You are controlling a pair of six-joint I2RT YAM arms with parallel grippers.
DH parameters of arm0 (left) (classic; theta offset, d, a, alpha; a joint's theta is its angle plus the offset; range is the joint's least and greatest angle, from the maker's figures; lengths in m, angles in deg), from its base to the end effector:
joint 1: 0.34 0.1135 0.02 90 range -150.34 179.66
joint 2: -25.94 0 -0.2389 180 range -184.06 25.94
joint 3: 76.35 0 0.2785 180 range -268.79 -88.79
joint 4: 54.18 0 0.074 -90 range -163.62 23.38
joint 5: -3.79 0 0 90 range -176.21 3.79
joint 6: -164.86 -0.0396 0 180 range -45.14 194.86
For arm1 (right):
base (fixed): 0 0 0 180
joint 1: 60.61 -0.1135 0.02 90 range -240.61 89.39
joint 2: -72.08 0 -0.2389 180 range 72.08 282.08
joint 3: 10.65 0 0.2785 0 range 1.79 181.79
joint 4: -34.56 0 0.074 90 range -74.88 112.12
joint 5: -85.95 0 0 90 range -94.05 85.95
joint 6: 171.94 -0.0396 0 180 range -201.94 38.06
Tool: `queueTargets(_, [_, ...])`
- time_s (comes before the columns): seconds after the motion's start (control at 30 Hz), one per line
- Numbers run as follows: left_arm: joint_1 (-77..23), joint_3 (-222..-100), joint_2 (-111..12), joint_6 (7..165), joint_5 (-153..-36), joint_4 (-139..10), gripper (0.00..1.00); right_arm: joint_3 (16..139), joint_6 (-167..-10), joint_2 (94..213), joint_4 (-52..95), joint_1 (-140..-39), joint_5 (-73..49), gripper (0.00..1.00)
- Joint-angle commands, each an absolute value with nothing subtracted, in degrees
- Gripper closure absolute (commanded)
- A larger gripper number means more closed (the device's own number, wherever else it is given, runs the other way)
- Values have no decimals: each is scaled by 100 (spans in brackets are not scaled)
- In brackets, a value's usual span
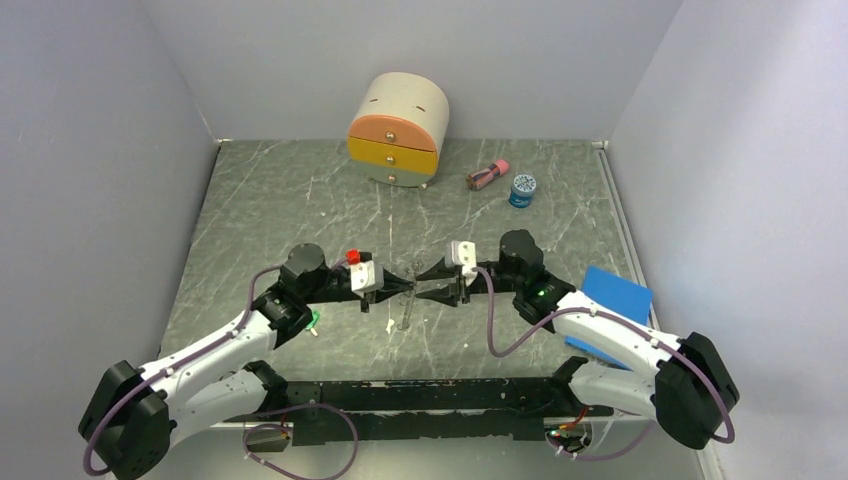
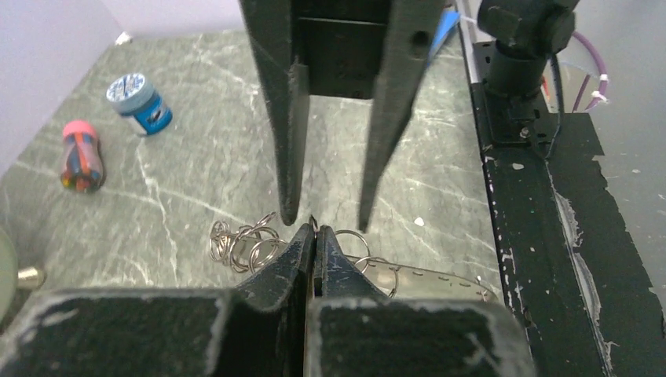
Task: Put the keys on the keyring
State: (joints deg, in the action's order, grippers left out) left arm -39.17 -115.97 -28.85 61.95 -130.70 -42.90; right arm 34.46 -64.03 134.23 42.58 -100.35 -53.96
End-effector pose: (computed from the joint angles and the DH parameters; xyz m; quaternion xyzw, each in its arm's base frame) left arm 0.1797 -0.1803 0.2289 0.5276 0.4958 -0.4113 0.5538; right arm 0.1905 0.1978 0.2275 -0.5724 0.4720 0.4265 0.5173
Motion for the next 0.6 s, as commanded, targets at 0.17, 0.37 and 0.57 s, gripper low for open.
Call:
queueTargets(0.17, [-3917,-12705,-2711,5882,-12483,-6272,97,3771,-5843,13375,4200,-10467,-4840,59])
queueTargets(0.37, [-3913,-12922,-2556,5819,-12468,-6880,98,3774,-5682,13490,4304,-10665,-4384,64])
queueTargets(0.57, [-3918,-12893,-2489,5777,-12564,-6931,97,3772,-5783,13529,4515,-10675,-4411,73])
